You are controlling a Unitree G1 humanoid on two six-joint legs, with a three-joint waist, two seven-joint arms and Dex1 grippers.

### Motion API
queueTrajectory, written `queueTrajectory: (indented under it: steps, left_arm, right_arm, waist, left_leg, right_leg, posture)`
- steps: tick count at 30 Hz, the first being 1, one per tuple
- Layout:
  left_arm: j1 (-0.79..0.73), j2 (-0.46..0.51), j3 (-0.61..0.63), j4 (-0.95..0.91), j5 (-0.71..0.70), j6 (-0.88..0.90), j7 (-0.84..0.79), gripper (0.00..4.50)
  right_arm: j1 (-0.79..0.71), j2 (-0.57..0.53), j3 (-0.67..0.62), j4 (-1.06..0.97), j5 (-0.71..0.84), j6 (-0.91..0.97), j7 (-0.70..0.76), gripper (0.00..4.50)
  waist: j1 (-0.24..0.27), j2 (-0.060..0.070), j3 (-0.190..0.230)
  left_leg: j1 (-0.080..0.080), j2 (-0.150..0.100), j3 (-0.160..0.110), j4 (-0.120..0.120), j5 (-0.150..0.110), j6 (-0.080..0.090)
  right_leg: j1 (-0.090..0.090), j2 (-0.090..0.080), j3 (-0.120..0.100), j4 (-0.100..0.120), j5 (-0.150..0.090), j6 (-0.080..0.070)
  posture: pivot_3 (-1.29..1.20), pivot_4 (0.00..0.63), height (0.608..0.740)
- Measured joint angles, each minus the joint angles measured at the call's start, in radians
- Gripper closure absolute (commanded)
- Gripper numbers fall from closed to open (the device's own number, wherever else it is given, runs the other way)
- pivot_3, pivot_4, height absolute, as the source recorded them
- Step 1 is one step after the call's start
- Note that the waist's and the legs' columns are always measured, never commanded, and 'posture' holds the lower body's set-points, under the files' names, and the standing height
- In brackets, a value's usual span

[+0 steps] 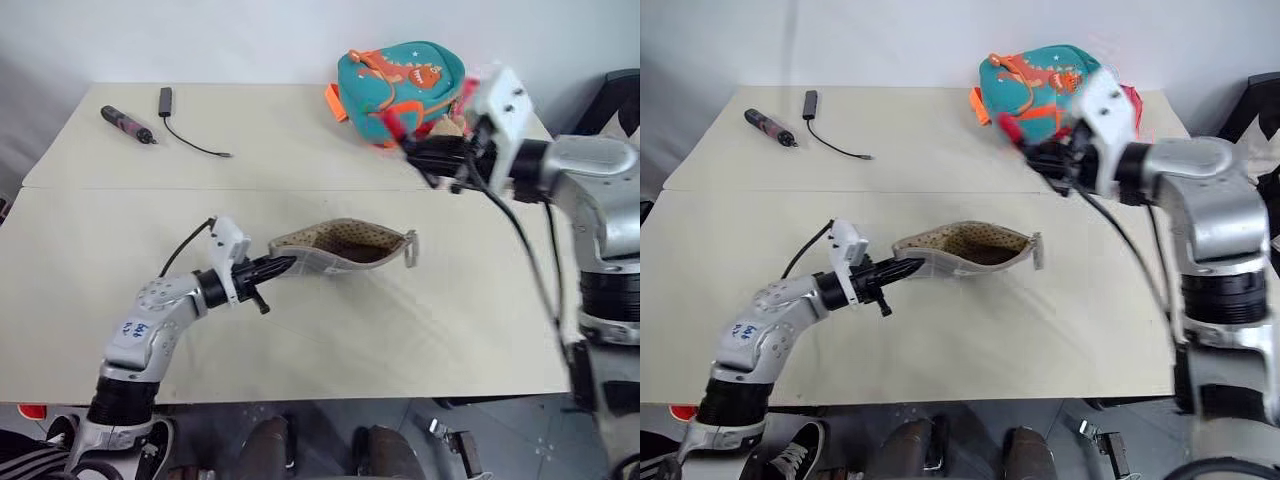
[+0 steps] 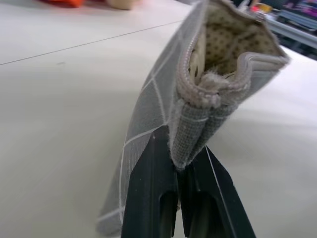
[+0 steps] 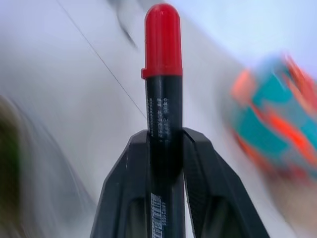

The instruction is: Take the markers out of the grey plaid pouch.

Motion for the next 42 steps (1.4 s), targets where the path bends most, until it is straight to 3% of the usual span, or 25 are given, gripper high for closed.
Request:
queueTrajectory:
  steps: [4, 17, 25, 28, 32, 36, 42]
  left_arm:
    - [0.011, -0.009, 0.014, 0.000, -0.004, -0.001, 0.003, 4.50]
    - [0.009, -0.029, -0.002, -0.001, -0.004, 0.000, 0.000, 4.50]
    - [0.009, -0.029, -0.004, -0.001, -0.002, 0.001, -0.002, 4.50]
    - [0.010, -0.023, -0.004, -0.002, -0.001, 0.001, -0.003, 4.50]
    - [0.007, -0.026, -0.004, -0.002, -0.012, 0.013, -0.005, 4.50]
    - [-0.028, -0.026, 0.010, 0.003, -0.048, 0.072, -0.002, 4.50]
    - [-0.090, -0.025, 0.052, 0.006, -0.131, 0.189, -0.002, 4.50]
  right_arm:
    - [0.139, -0.075, 0.074, 0.100, -0.138, -0.097, -0.022, 3.97]
    - [0.233, -0.013, 0.074, 0.035, -0.081, 0.043, 0.006, 3.97]
    - [0.236, 0.001, 0.074, 0.036, -0.070, 0.069, 0.001, 1.29]
    - [0.167, 0.029, 0.055, 0.039, -0.063, 0.050, -0.029, 1.29]
    - [-0.032, 0.068, -0.018, -0.029, 0.031, 0.094, -0.023, 1.29]
    - [-0.098, 0.180, -0.049, -0.150, 0.150, 0.151, -0.019, 2.19]
    - [-0.061, 0.243, 0.108, -0.341, 0.232, 0.214, 0.020, 4.29]
  waist:
    - [-0.010, 0.001, 0.001]
    - [-0.009, 0.002, 0.001]
    - [-0.007, 0.002, 0.001]
    - [-0.011, 0.002, 0.001]
    - [-0.011, 0.004, 0.003]
    - [-0.008, 0.003, 0.002]
    - [-0.008, 0.003, 0.002]
  left_leg:
    - [0.001, 0.001, 0.002, 0.000, 0.001, 0.000]
    - [0.001, 0.002, 0.000, 0.000, 0.001, -0.001]
    - [0.001, 0.002, 0.000, 0.000, 0.001, -0.001]
    - [0.001, 0.001, 0.001, 0.000, 0.001, -0.001]
    - [0.001, 0.004, -0.001, 0.000, 0.002, -0.002]
    - [0.000, 0.004, -0.002, 0.000, 0.001, -0.003]
    - [-0.001, 0.000, -0.002, 0.000, 0.001, -0.001]
  right_leg:
    - [-0.001, 0.000, -0.001, 0.001, 0.000, 0.000]
    - [0.000, 0.001, 0.000, 0.001, 0.000, 0.000]
    - [0.000, 0.000, 0.000, 0.001, 0.000, 0.000]
    - [-0.001, 0.000, 0.000, 0.001, 0.000, 0.000]
    - [-0.001, 0.001, 0.000, 0.001, 0.000, -0.001]
    - [0.000, 0.001, 0.000, 0.001, 0.000, -0.001]
    - [0.000, 0.000, 0.000, 0.001, 0.001, 0.000]
  posture:
    - [0.00, 0.150, 0.740]
    - [0.00, 0.150, 0.740]
    - [0.00, 0.150, 0.740]
    - [0.00, 0.150, 0.740]
    - [0.00, 0.150, 0.740]
    - [0.00, 0.150, 0.740]
    - [0.00, 0.150, 0.740]
